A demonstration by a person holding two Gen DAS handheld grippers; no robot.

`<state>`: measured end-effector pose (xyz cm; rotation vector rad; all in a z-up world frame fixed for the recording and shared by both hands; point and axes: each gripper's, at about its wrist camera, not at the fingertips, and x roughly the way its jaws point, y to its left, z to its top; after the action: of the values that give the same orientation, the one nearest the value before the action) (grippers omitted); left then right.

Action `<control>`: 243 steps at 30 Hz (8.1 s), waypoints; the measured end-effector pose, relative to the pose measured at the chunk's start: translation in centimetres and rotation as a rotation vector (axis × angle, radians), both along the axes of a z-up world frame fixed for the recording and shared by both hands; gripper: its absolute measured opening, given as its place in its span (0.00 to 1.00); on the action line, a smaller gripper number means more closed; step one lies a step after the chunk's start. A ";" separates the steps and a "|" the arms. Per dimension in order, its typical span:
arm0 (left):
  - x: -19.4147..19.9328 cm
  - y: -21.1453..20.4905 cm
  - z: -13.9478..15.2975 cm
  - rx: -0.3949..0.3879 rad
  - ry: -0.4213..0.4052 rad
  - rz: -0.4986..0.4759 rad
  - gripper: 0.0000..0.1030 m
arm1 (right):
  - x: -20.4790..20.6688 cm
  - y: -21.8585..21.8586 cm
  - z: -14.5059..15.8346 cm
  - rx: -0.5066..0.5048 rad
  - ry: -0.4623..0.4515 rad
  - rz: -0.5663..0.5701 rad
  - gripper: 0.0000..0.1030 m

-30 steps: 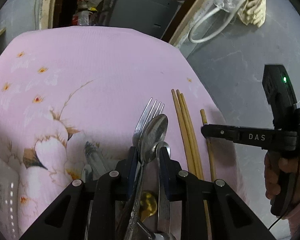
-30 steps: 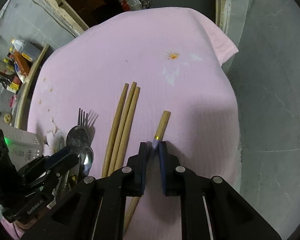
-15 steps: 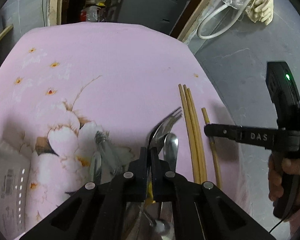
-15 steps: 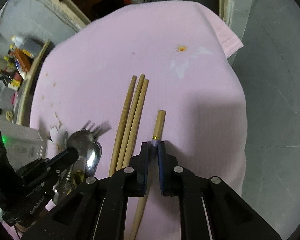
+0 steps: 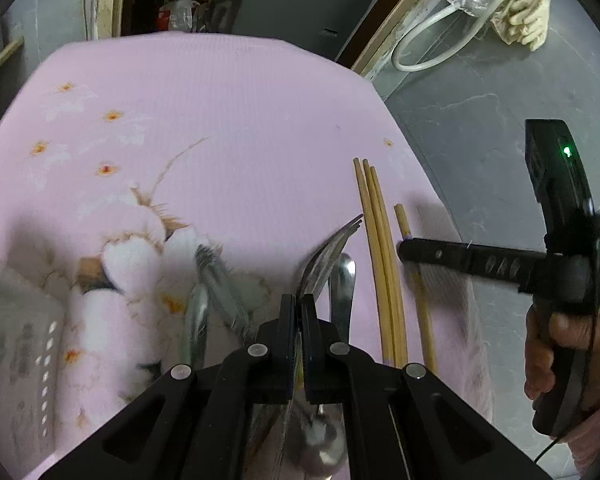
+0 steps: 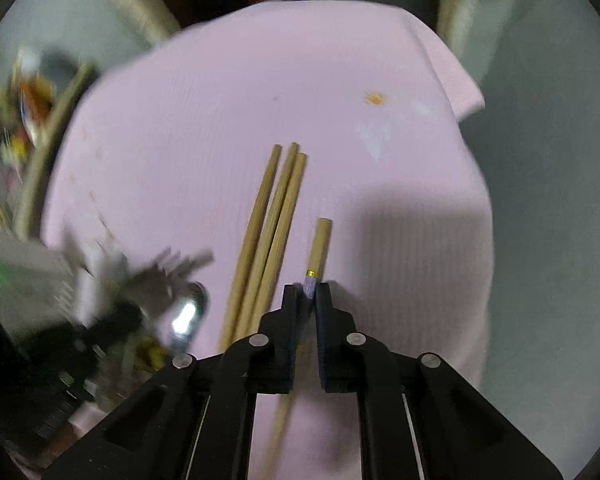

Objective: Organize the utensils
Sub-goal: 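Lift the fork with the left tool while the right tool lifts the chopstick, then lower fork and chopstick into the white holder and open both tools, then bring both tools back over the remaining utensils on the table, then close the right tool on a chopstick while the left tool grips a silver spoon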

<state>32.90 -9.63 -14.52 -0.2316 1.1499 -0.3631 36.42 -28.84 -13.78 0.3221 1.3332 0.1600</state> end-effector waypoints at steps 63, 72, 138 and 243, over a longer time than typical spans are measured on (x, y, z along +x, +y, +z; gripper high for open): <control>0.1 -7.1 -2.0 -0.142 0.077 -0.546 0.21 | -11.5 -3.6 -2.2 0.083 -0.074 -0.041 0.06; 0.0 -8.2 -1.9 -0.111 0.094 -0.497 0.14 | -11.4 -3.4 -2.5 0.095 -0.066 -0.041 0.06; -7.8 17.0 22.7 0.314 -0.703 0.243 0.02 | -4.5 17.1 19.7 0.417 -1.173 0.031 0.06; -2.1 -5.1 -0.8 0.402 -0.319 -0.096 0.63 | -0.7 0.0 -3.2 -0.205 -0.185 0.264 0.63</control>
<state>30.80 -14.77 -15.27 0.2284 0.8961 -0.2357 35.72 -28.87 -16.99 -0.0434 1.1921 0.2655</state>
